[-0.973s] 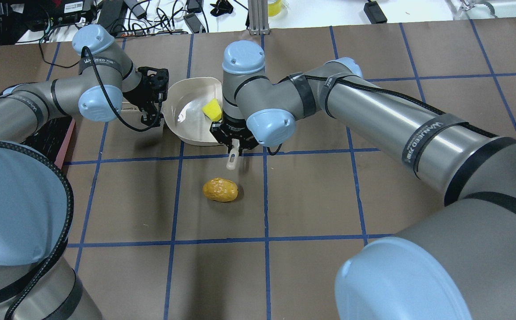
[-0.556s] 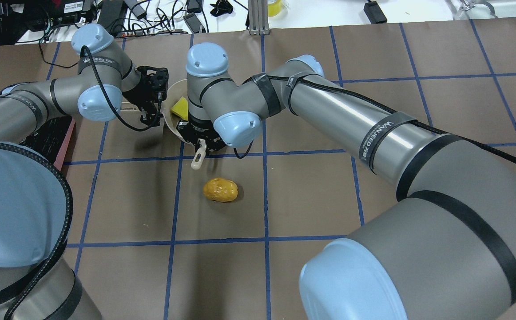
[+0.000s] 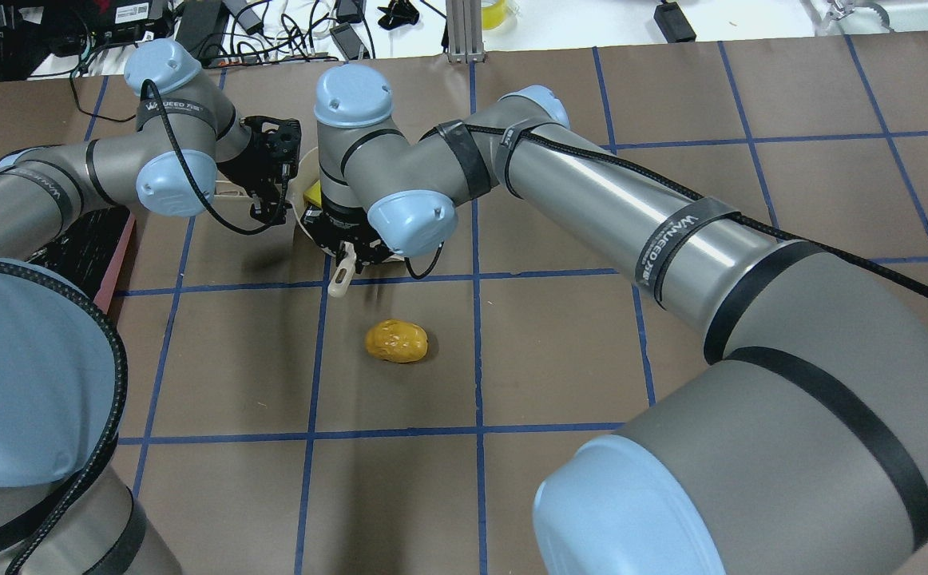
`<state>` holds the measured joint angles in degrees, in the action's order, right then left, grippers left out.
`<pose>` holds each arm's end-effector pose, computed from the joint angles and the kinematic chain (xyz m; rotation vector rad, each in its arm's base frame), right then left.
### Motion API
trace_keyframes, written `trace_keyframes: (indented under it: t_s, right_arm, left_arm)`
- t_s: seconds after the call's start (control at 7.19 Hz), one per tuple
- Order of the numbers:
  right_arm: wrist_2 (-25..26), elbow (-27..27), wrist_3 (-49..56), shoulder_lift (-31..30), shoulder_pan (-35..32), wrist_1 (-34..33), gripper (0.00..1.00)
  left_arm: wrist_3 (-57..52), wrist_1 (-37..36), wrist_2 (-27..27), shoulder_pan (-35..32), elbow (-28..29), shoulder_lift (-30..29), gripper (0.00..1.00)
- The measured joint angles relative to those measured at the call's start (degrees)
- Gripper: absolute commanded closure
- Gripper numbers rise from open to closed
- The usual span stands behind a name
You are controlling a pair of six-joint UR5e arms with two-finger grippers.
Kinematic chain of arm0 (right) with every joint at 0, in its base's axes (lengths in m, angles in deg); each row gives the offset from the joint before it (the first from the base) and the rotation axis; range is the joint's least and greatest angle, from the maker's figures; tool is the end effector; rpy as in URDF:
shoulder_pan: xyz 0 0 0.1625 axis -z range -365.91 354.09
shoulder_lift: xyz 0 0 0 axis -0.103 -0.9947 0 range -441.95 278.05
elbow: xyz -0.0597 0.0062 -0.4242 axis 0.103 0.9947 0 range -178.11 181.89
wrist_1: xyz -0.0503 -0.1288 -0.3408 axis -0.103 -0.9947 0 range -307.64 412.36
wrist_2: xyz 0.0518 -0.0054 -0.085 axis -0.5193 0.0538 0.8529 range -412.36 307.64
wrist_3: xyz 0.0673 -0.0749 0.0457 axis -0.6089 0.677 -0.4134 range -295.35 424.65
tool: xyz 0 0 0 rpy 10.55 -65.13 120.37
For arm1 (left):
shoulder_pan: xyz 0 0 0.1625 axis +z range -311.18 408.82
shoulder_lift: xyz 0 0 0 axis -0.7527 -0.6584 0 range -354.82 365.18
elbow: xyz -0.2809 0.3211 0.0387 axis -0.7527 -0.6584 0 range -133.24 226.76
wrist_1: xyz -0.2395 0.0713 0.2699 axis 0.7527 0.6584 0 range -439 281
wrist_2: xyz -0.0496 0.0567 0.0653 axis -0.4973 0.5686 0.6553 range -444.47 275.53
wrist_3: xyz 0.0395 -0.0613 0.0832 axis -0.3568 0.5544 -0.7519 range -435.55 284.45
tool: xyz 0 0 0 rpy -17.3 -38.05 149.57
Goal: Sweep and dump trash into bin
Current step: 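Sweep the yellow sponge and pastry into the dustpan with the brush, then move the brush behind the yellow potato with the right gripper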
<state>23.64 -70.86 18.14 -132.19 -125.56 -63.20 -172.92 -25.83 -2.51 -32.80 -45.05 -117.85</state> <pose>0.4834 -0.5256 0.2588 0.4176 2.8823 0.1593 -0.0571 -0.6334 0.2198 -2.1599 -2.1927 0.2048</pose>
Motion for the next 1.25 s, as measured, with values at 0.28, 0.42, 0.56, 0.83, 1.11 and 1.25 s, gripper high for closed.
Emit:
trace_keyframes:
  t_s: [0.28, 0.42, 0.56, 0.83, 1.11, 1.25]
  right_arm:
    - [2.0, -0.3, 5.1, -5.0, 4.2, 6.4, 1.00]
    - [3.4, -1.1, 8.6, -8.0, 6.5, 9.8, 1.00]
    - [4.9, -2.7, 12.3, -10.8, 8.3, 13.1, 1.00]
    - [6.5, -11.0, 17.2, -17.1, 9.8, 14.6, 1.00]
    - [6.8, -22.8, 17.5, -23.2, 9.5, 8.7, 1.00]
    - [6.7, -27.4, 17.5, -25.6, 9.3, 7.3, 1.00]
  left_arm:
    - [-1.0, 0.1, -0.3, 1.7, -0.1, 0.3, 1.00]
    - [-2.3, 0.2, -1.5, 3.9, -0.4, 0.5, 1.00]
    - [-3.3, 0.2, -3.8, 6.5, -1.4, 0.8, 1.00]
    - [-5.6, 0.5, -5.9, 10.4, -4.8, 3.1, 1.00]
    - [-7.9, 0.8, -3.2, 12.0, -11.5, 9.0, 1.00]
    - [-9.8, 0.9, -1.9, 12.3, -15.1, 12.4, 1.00]
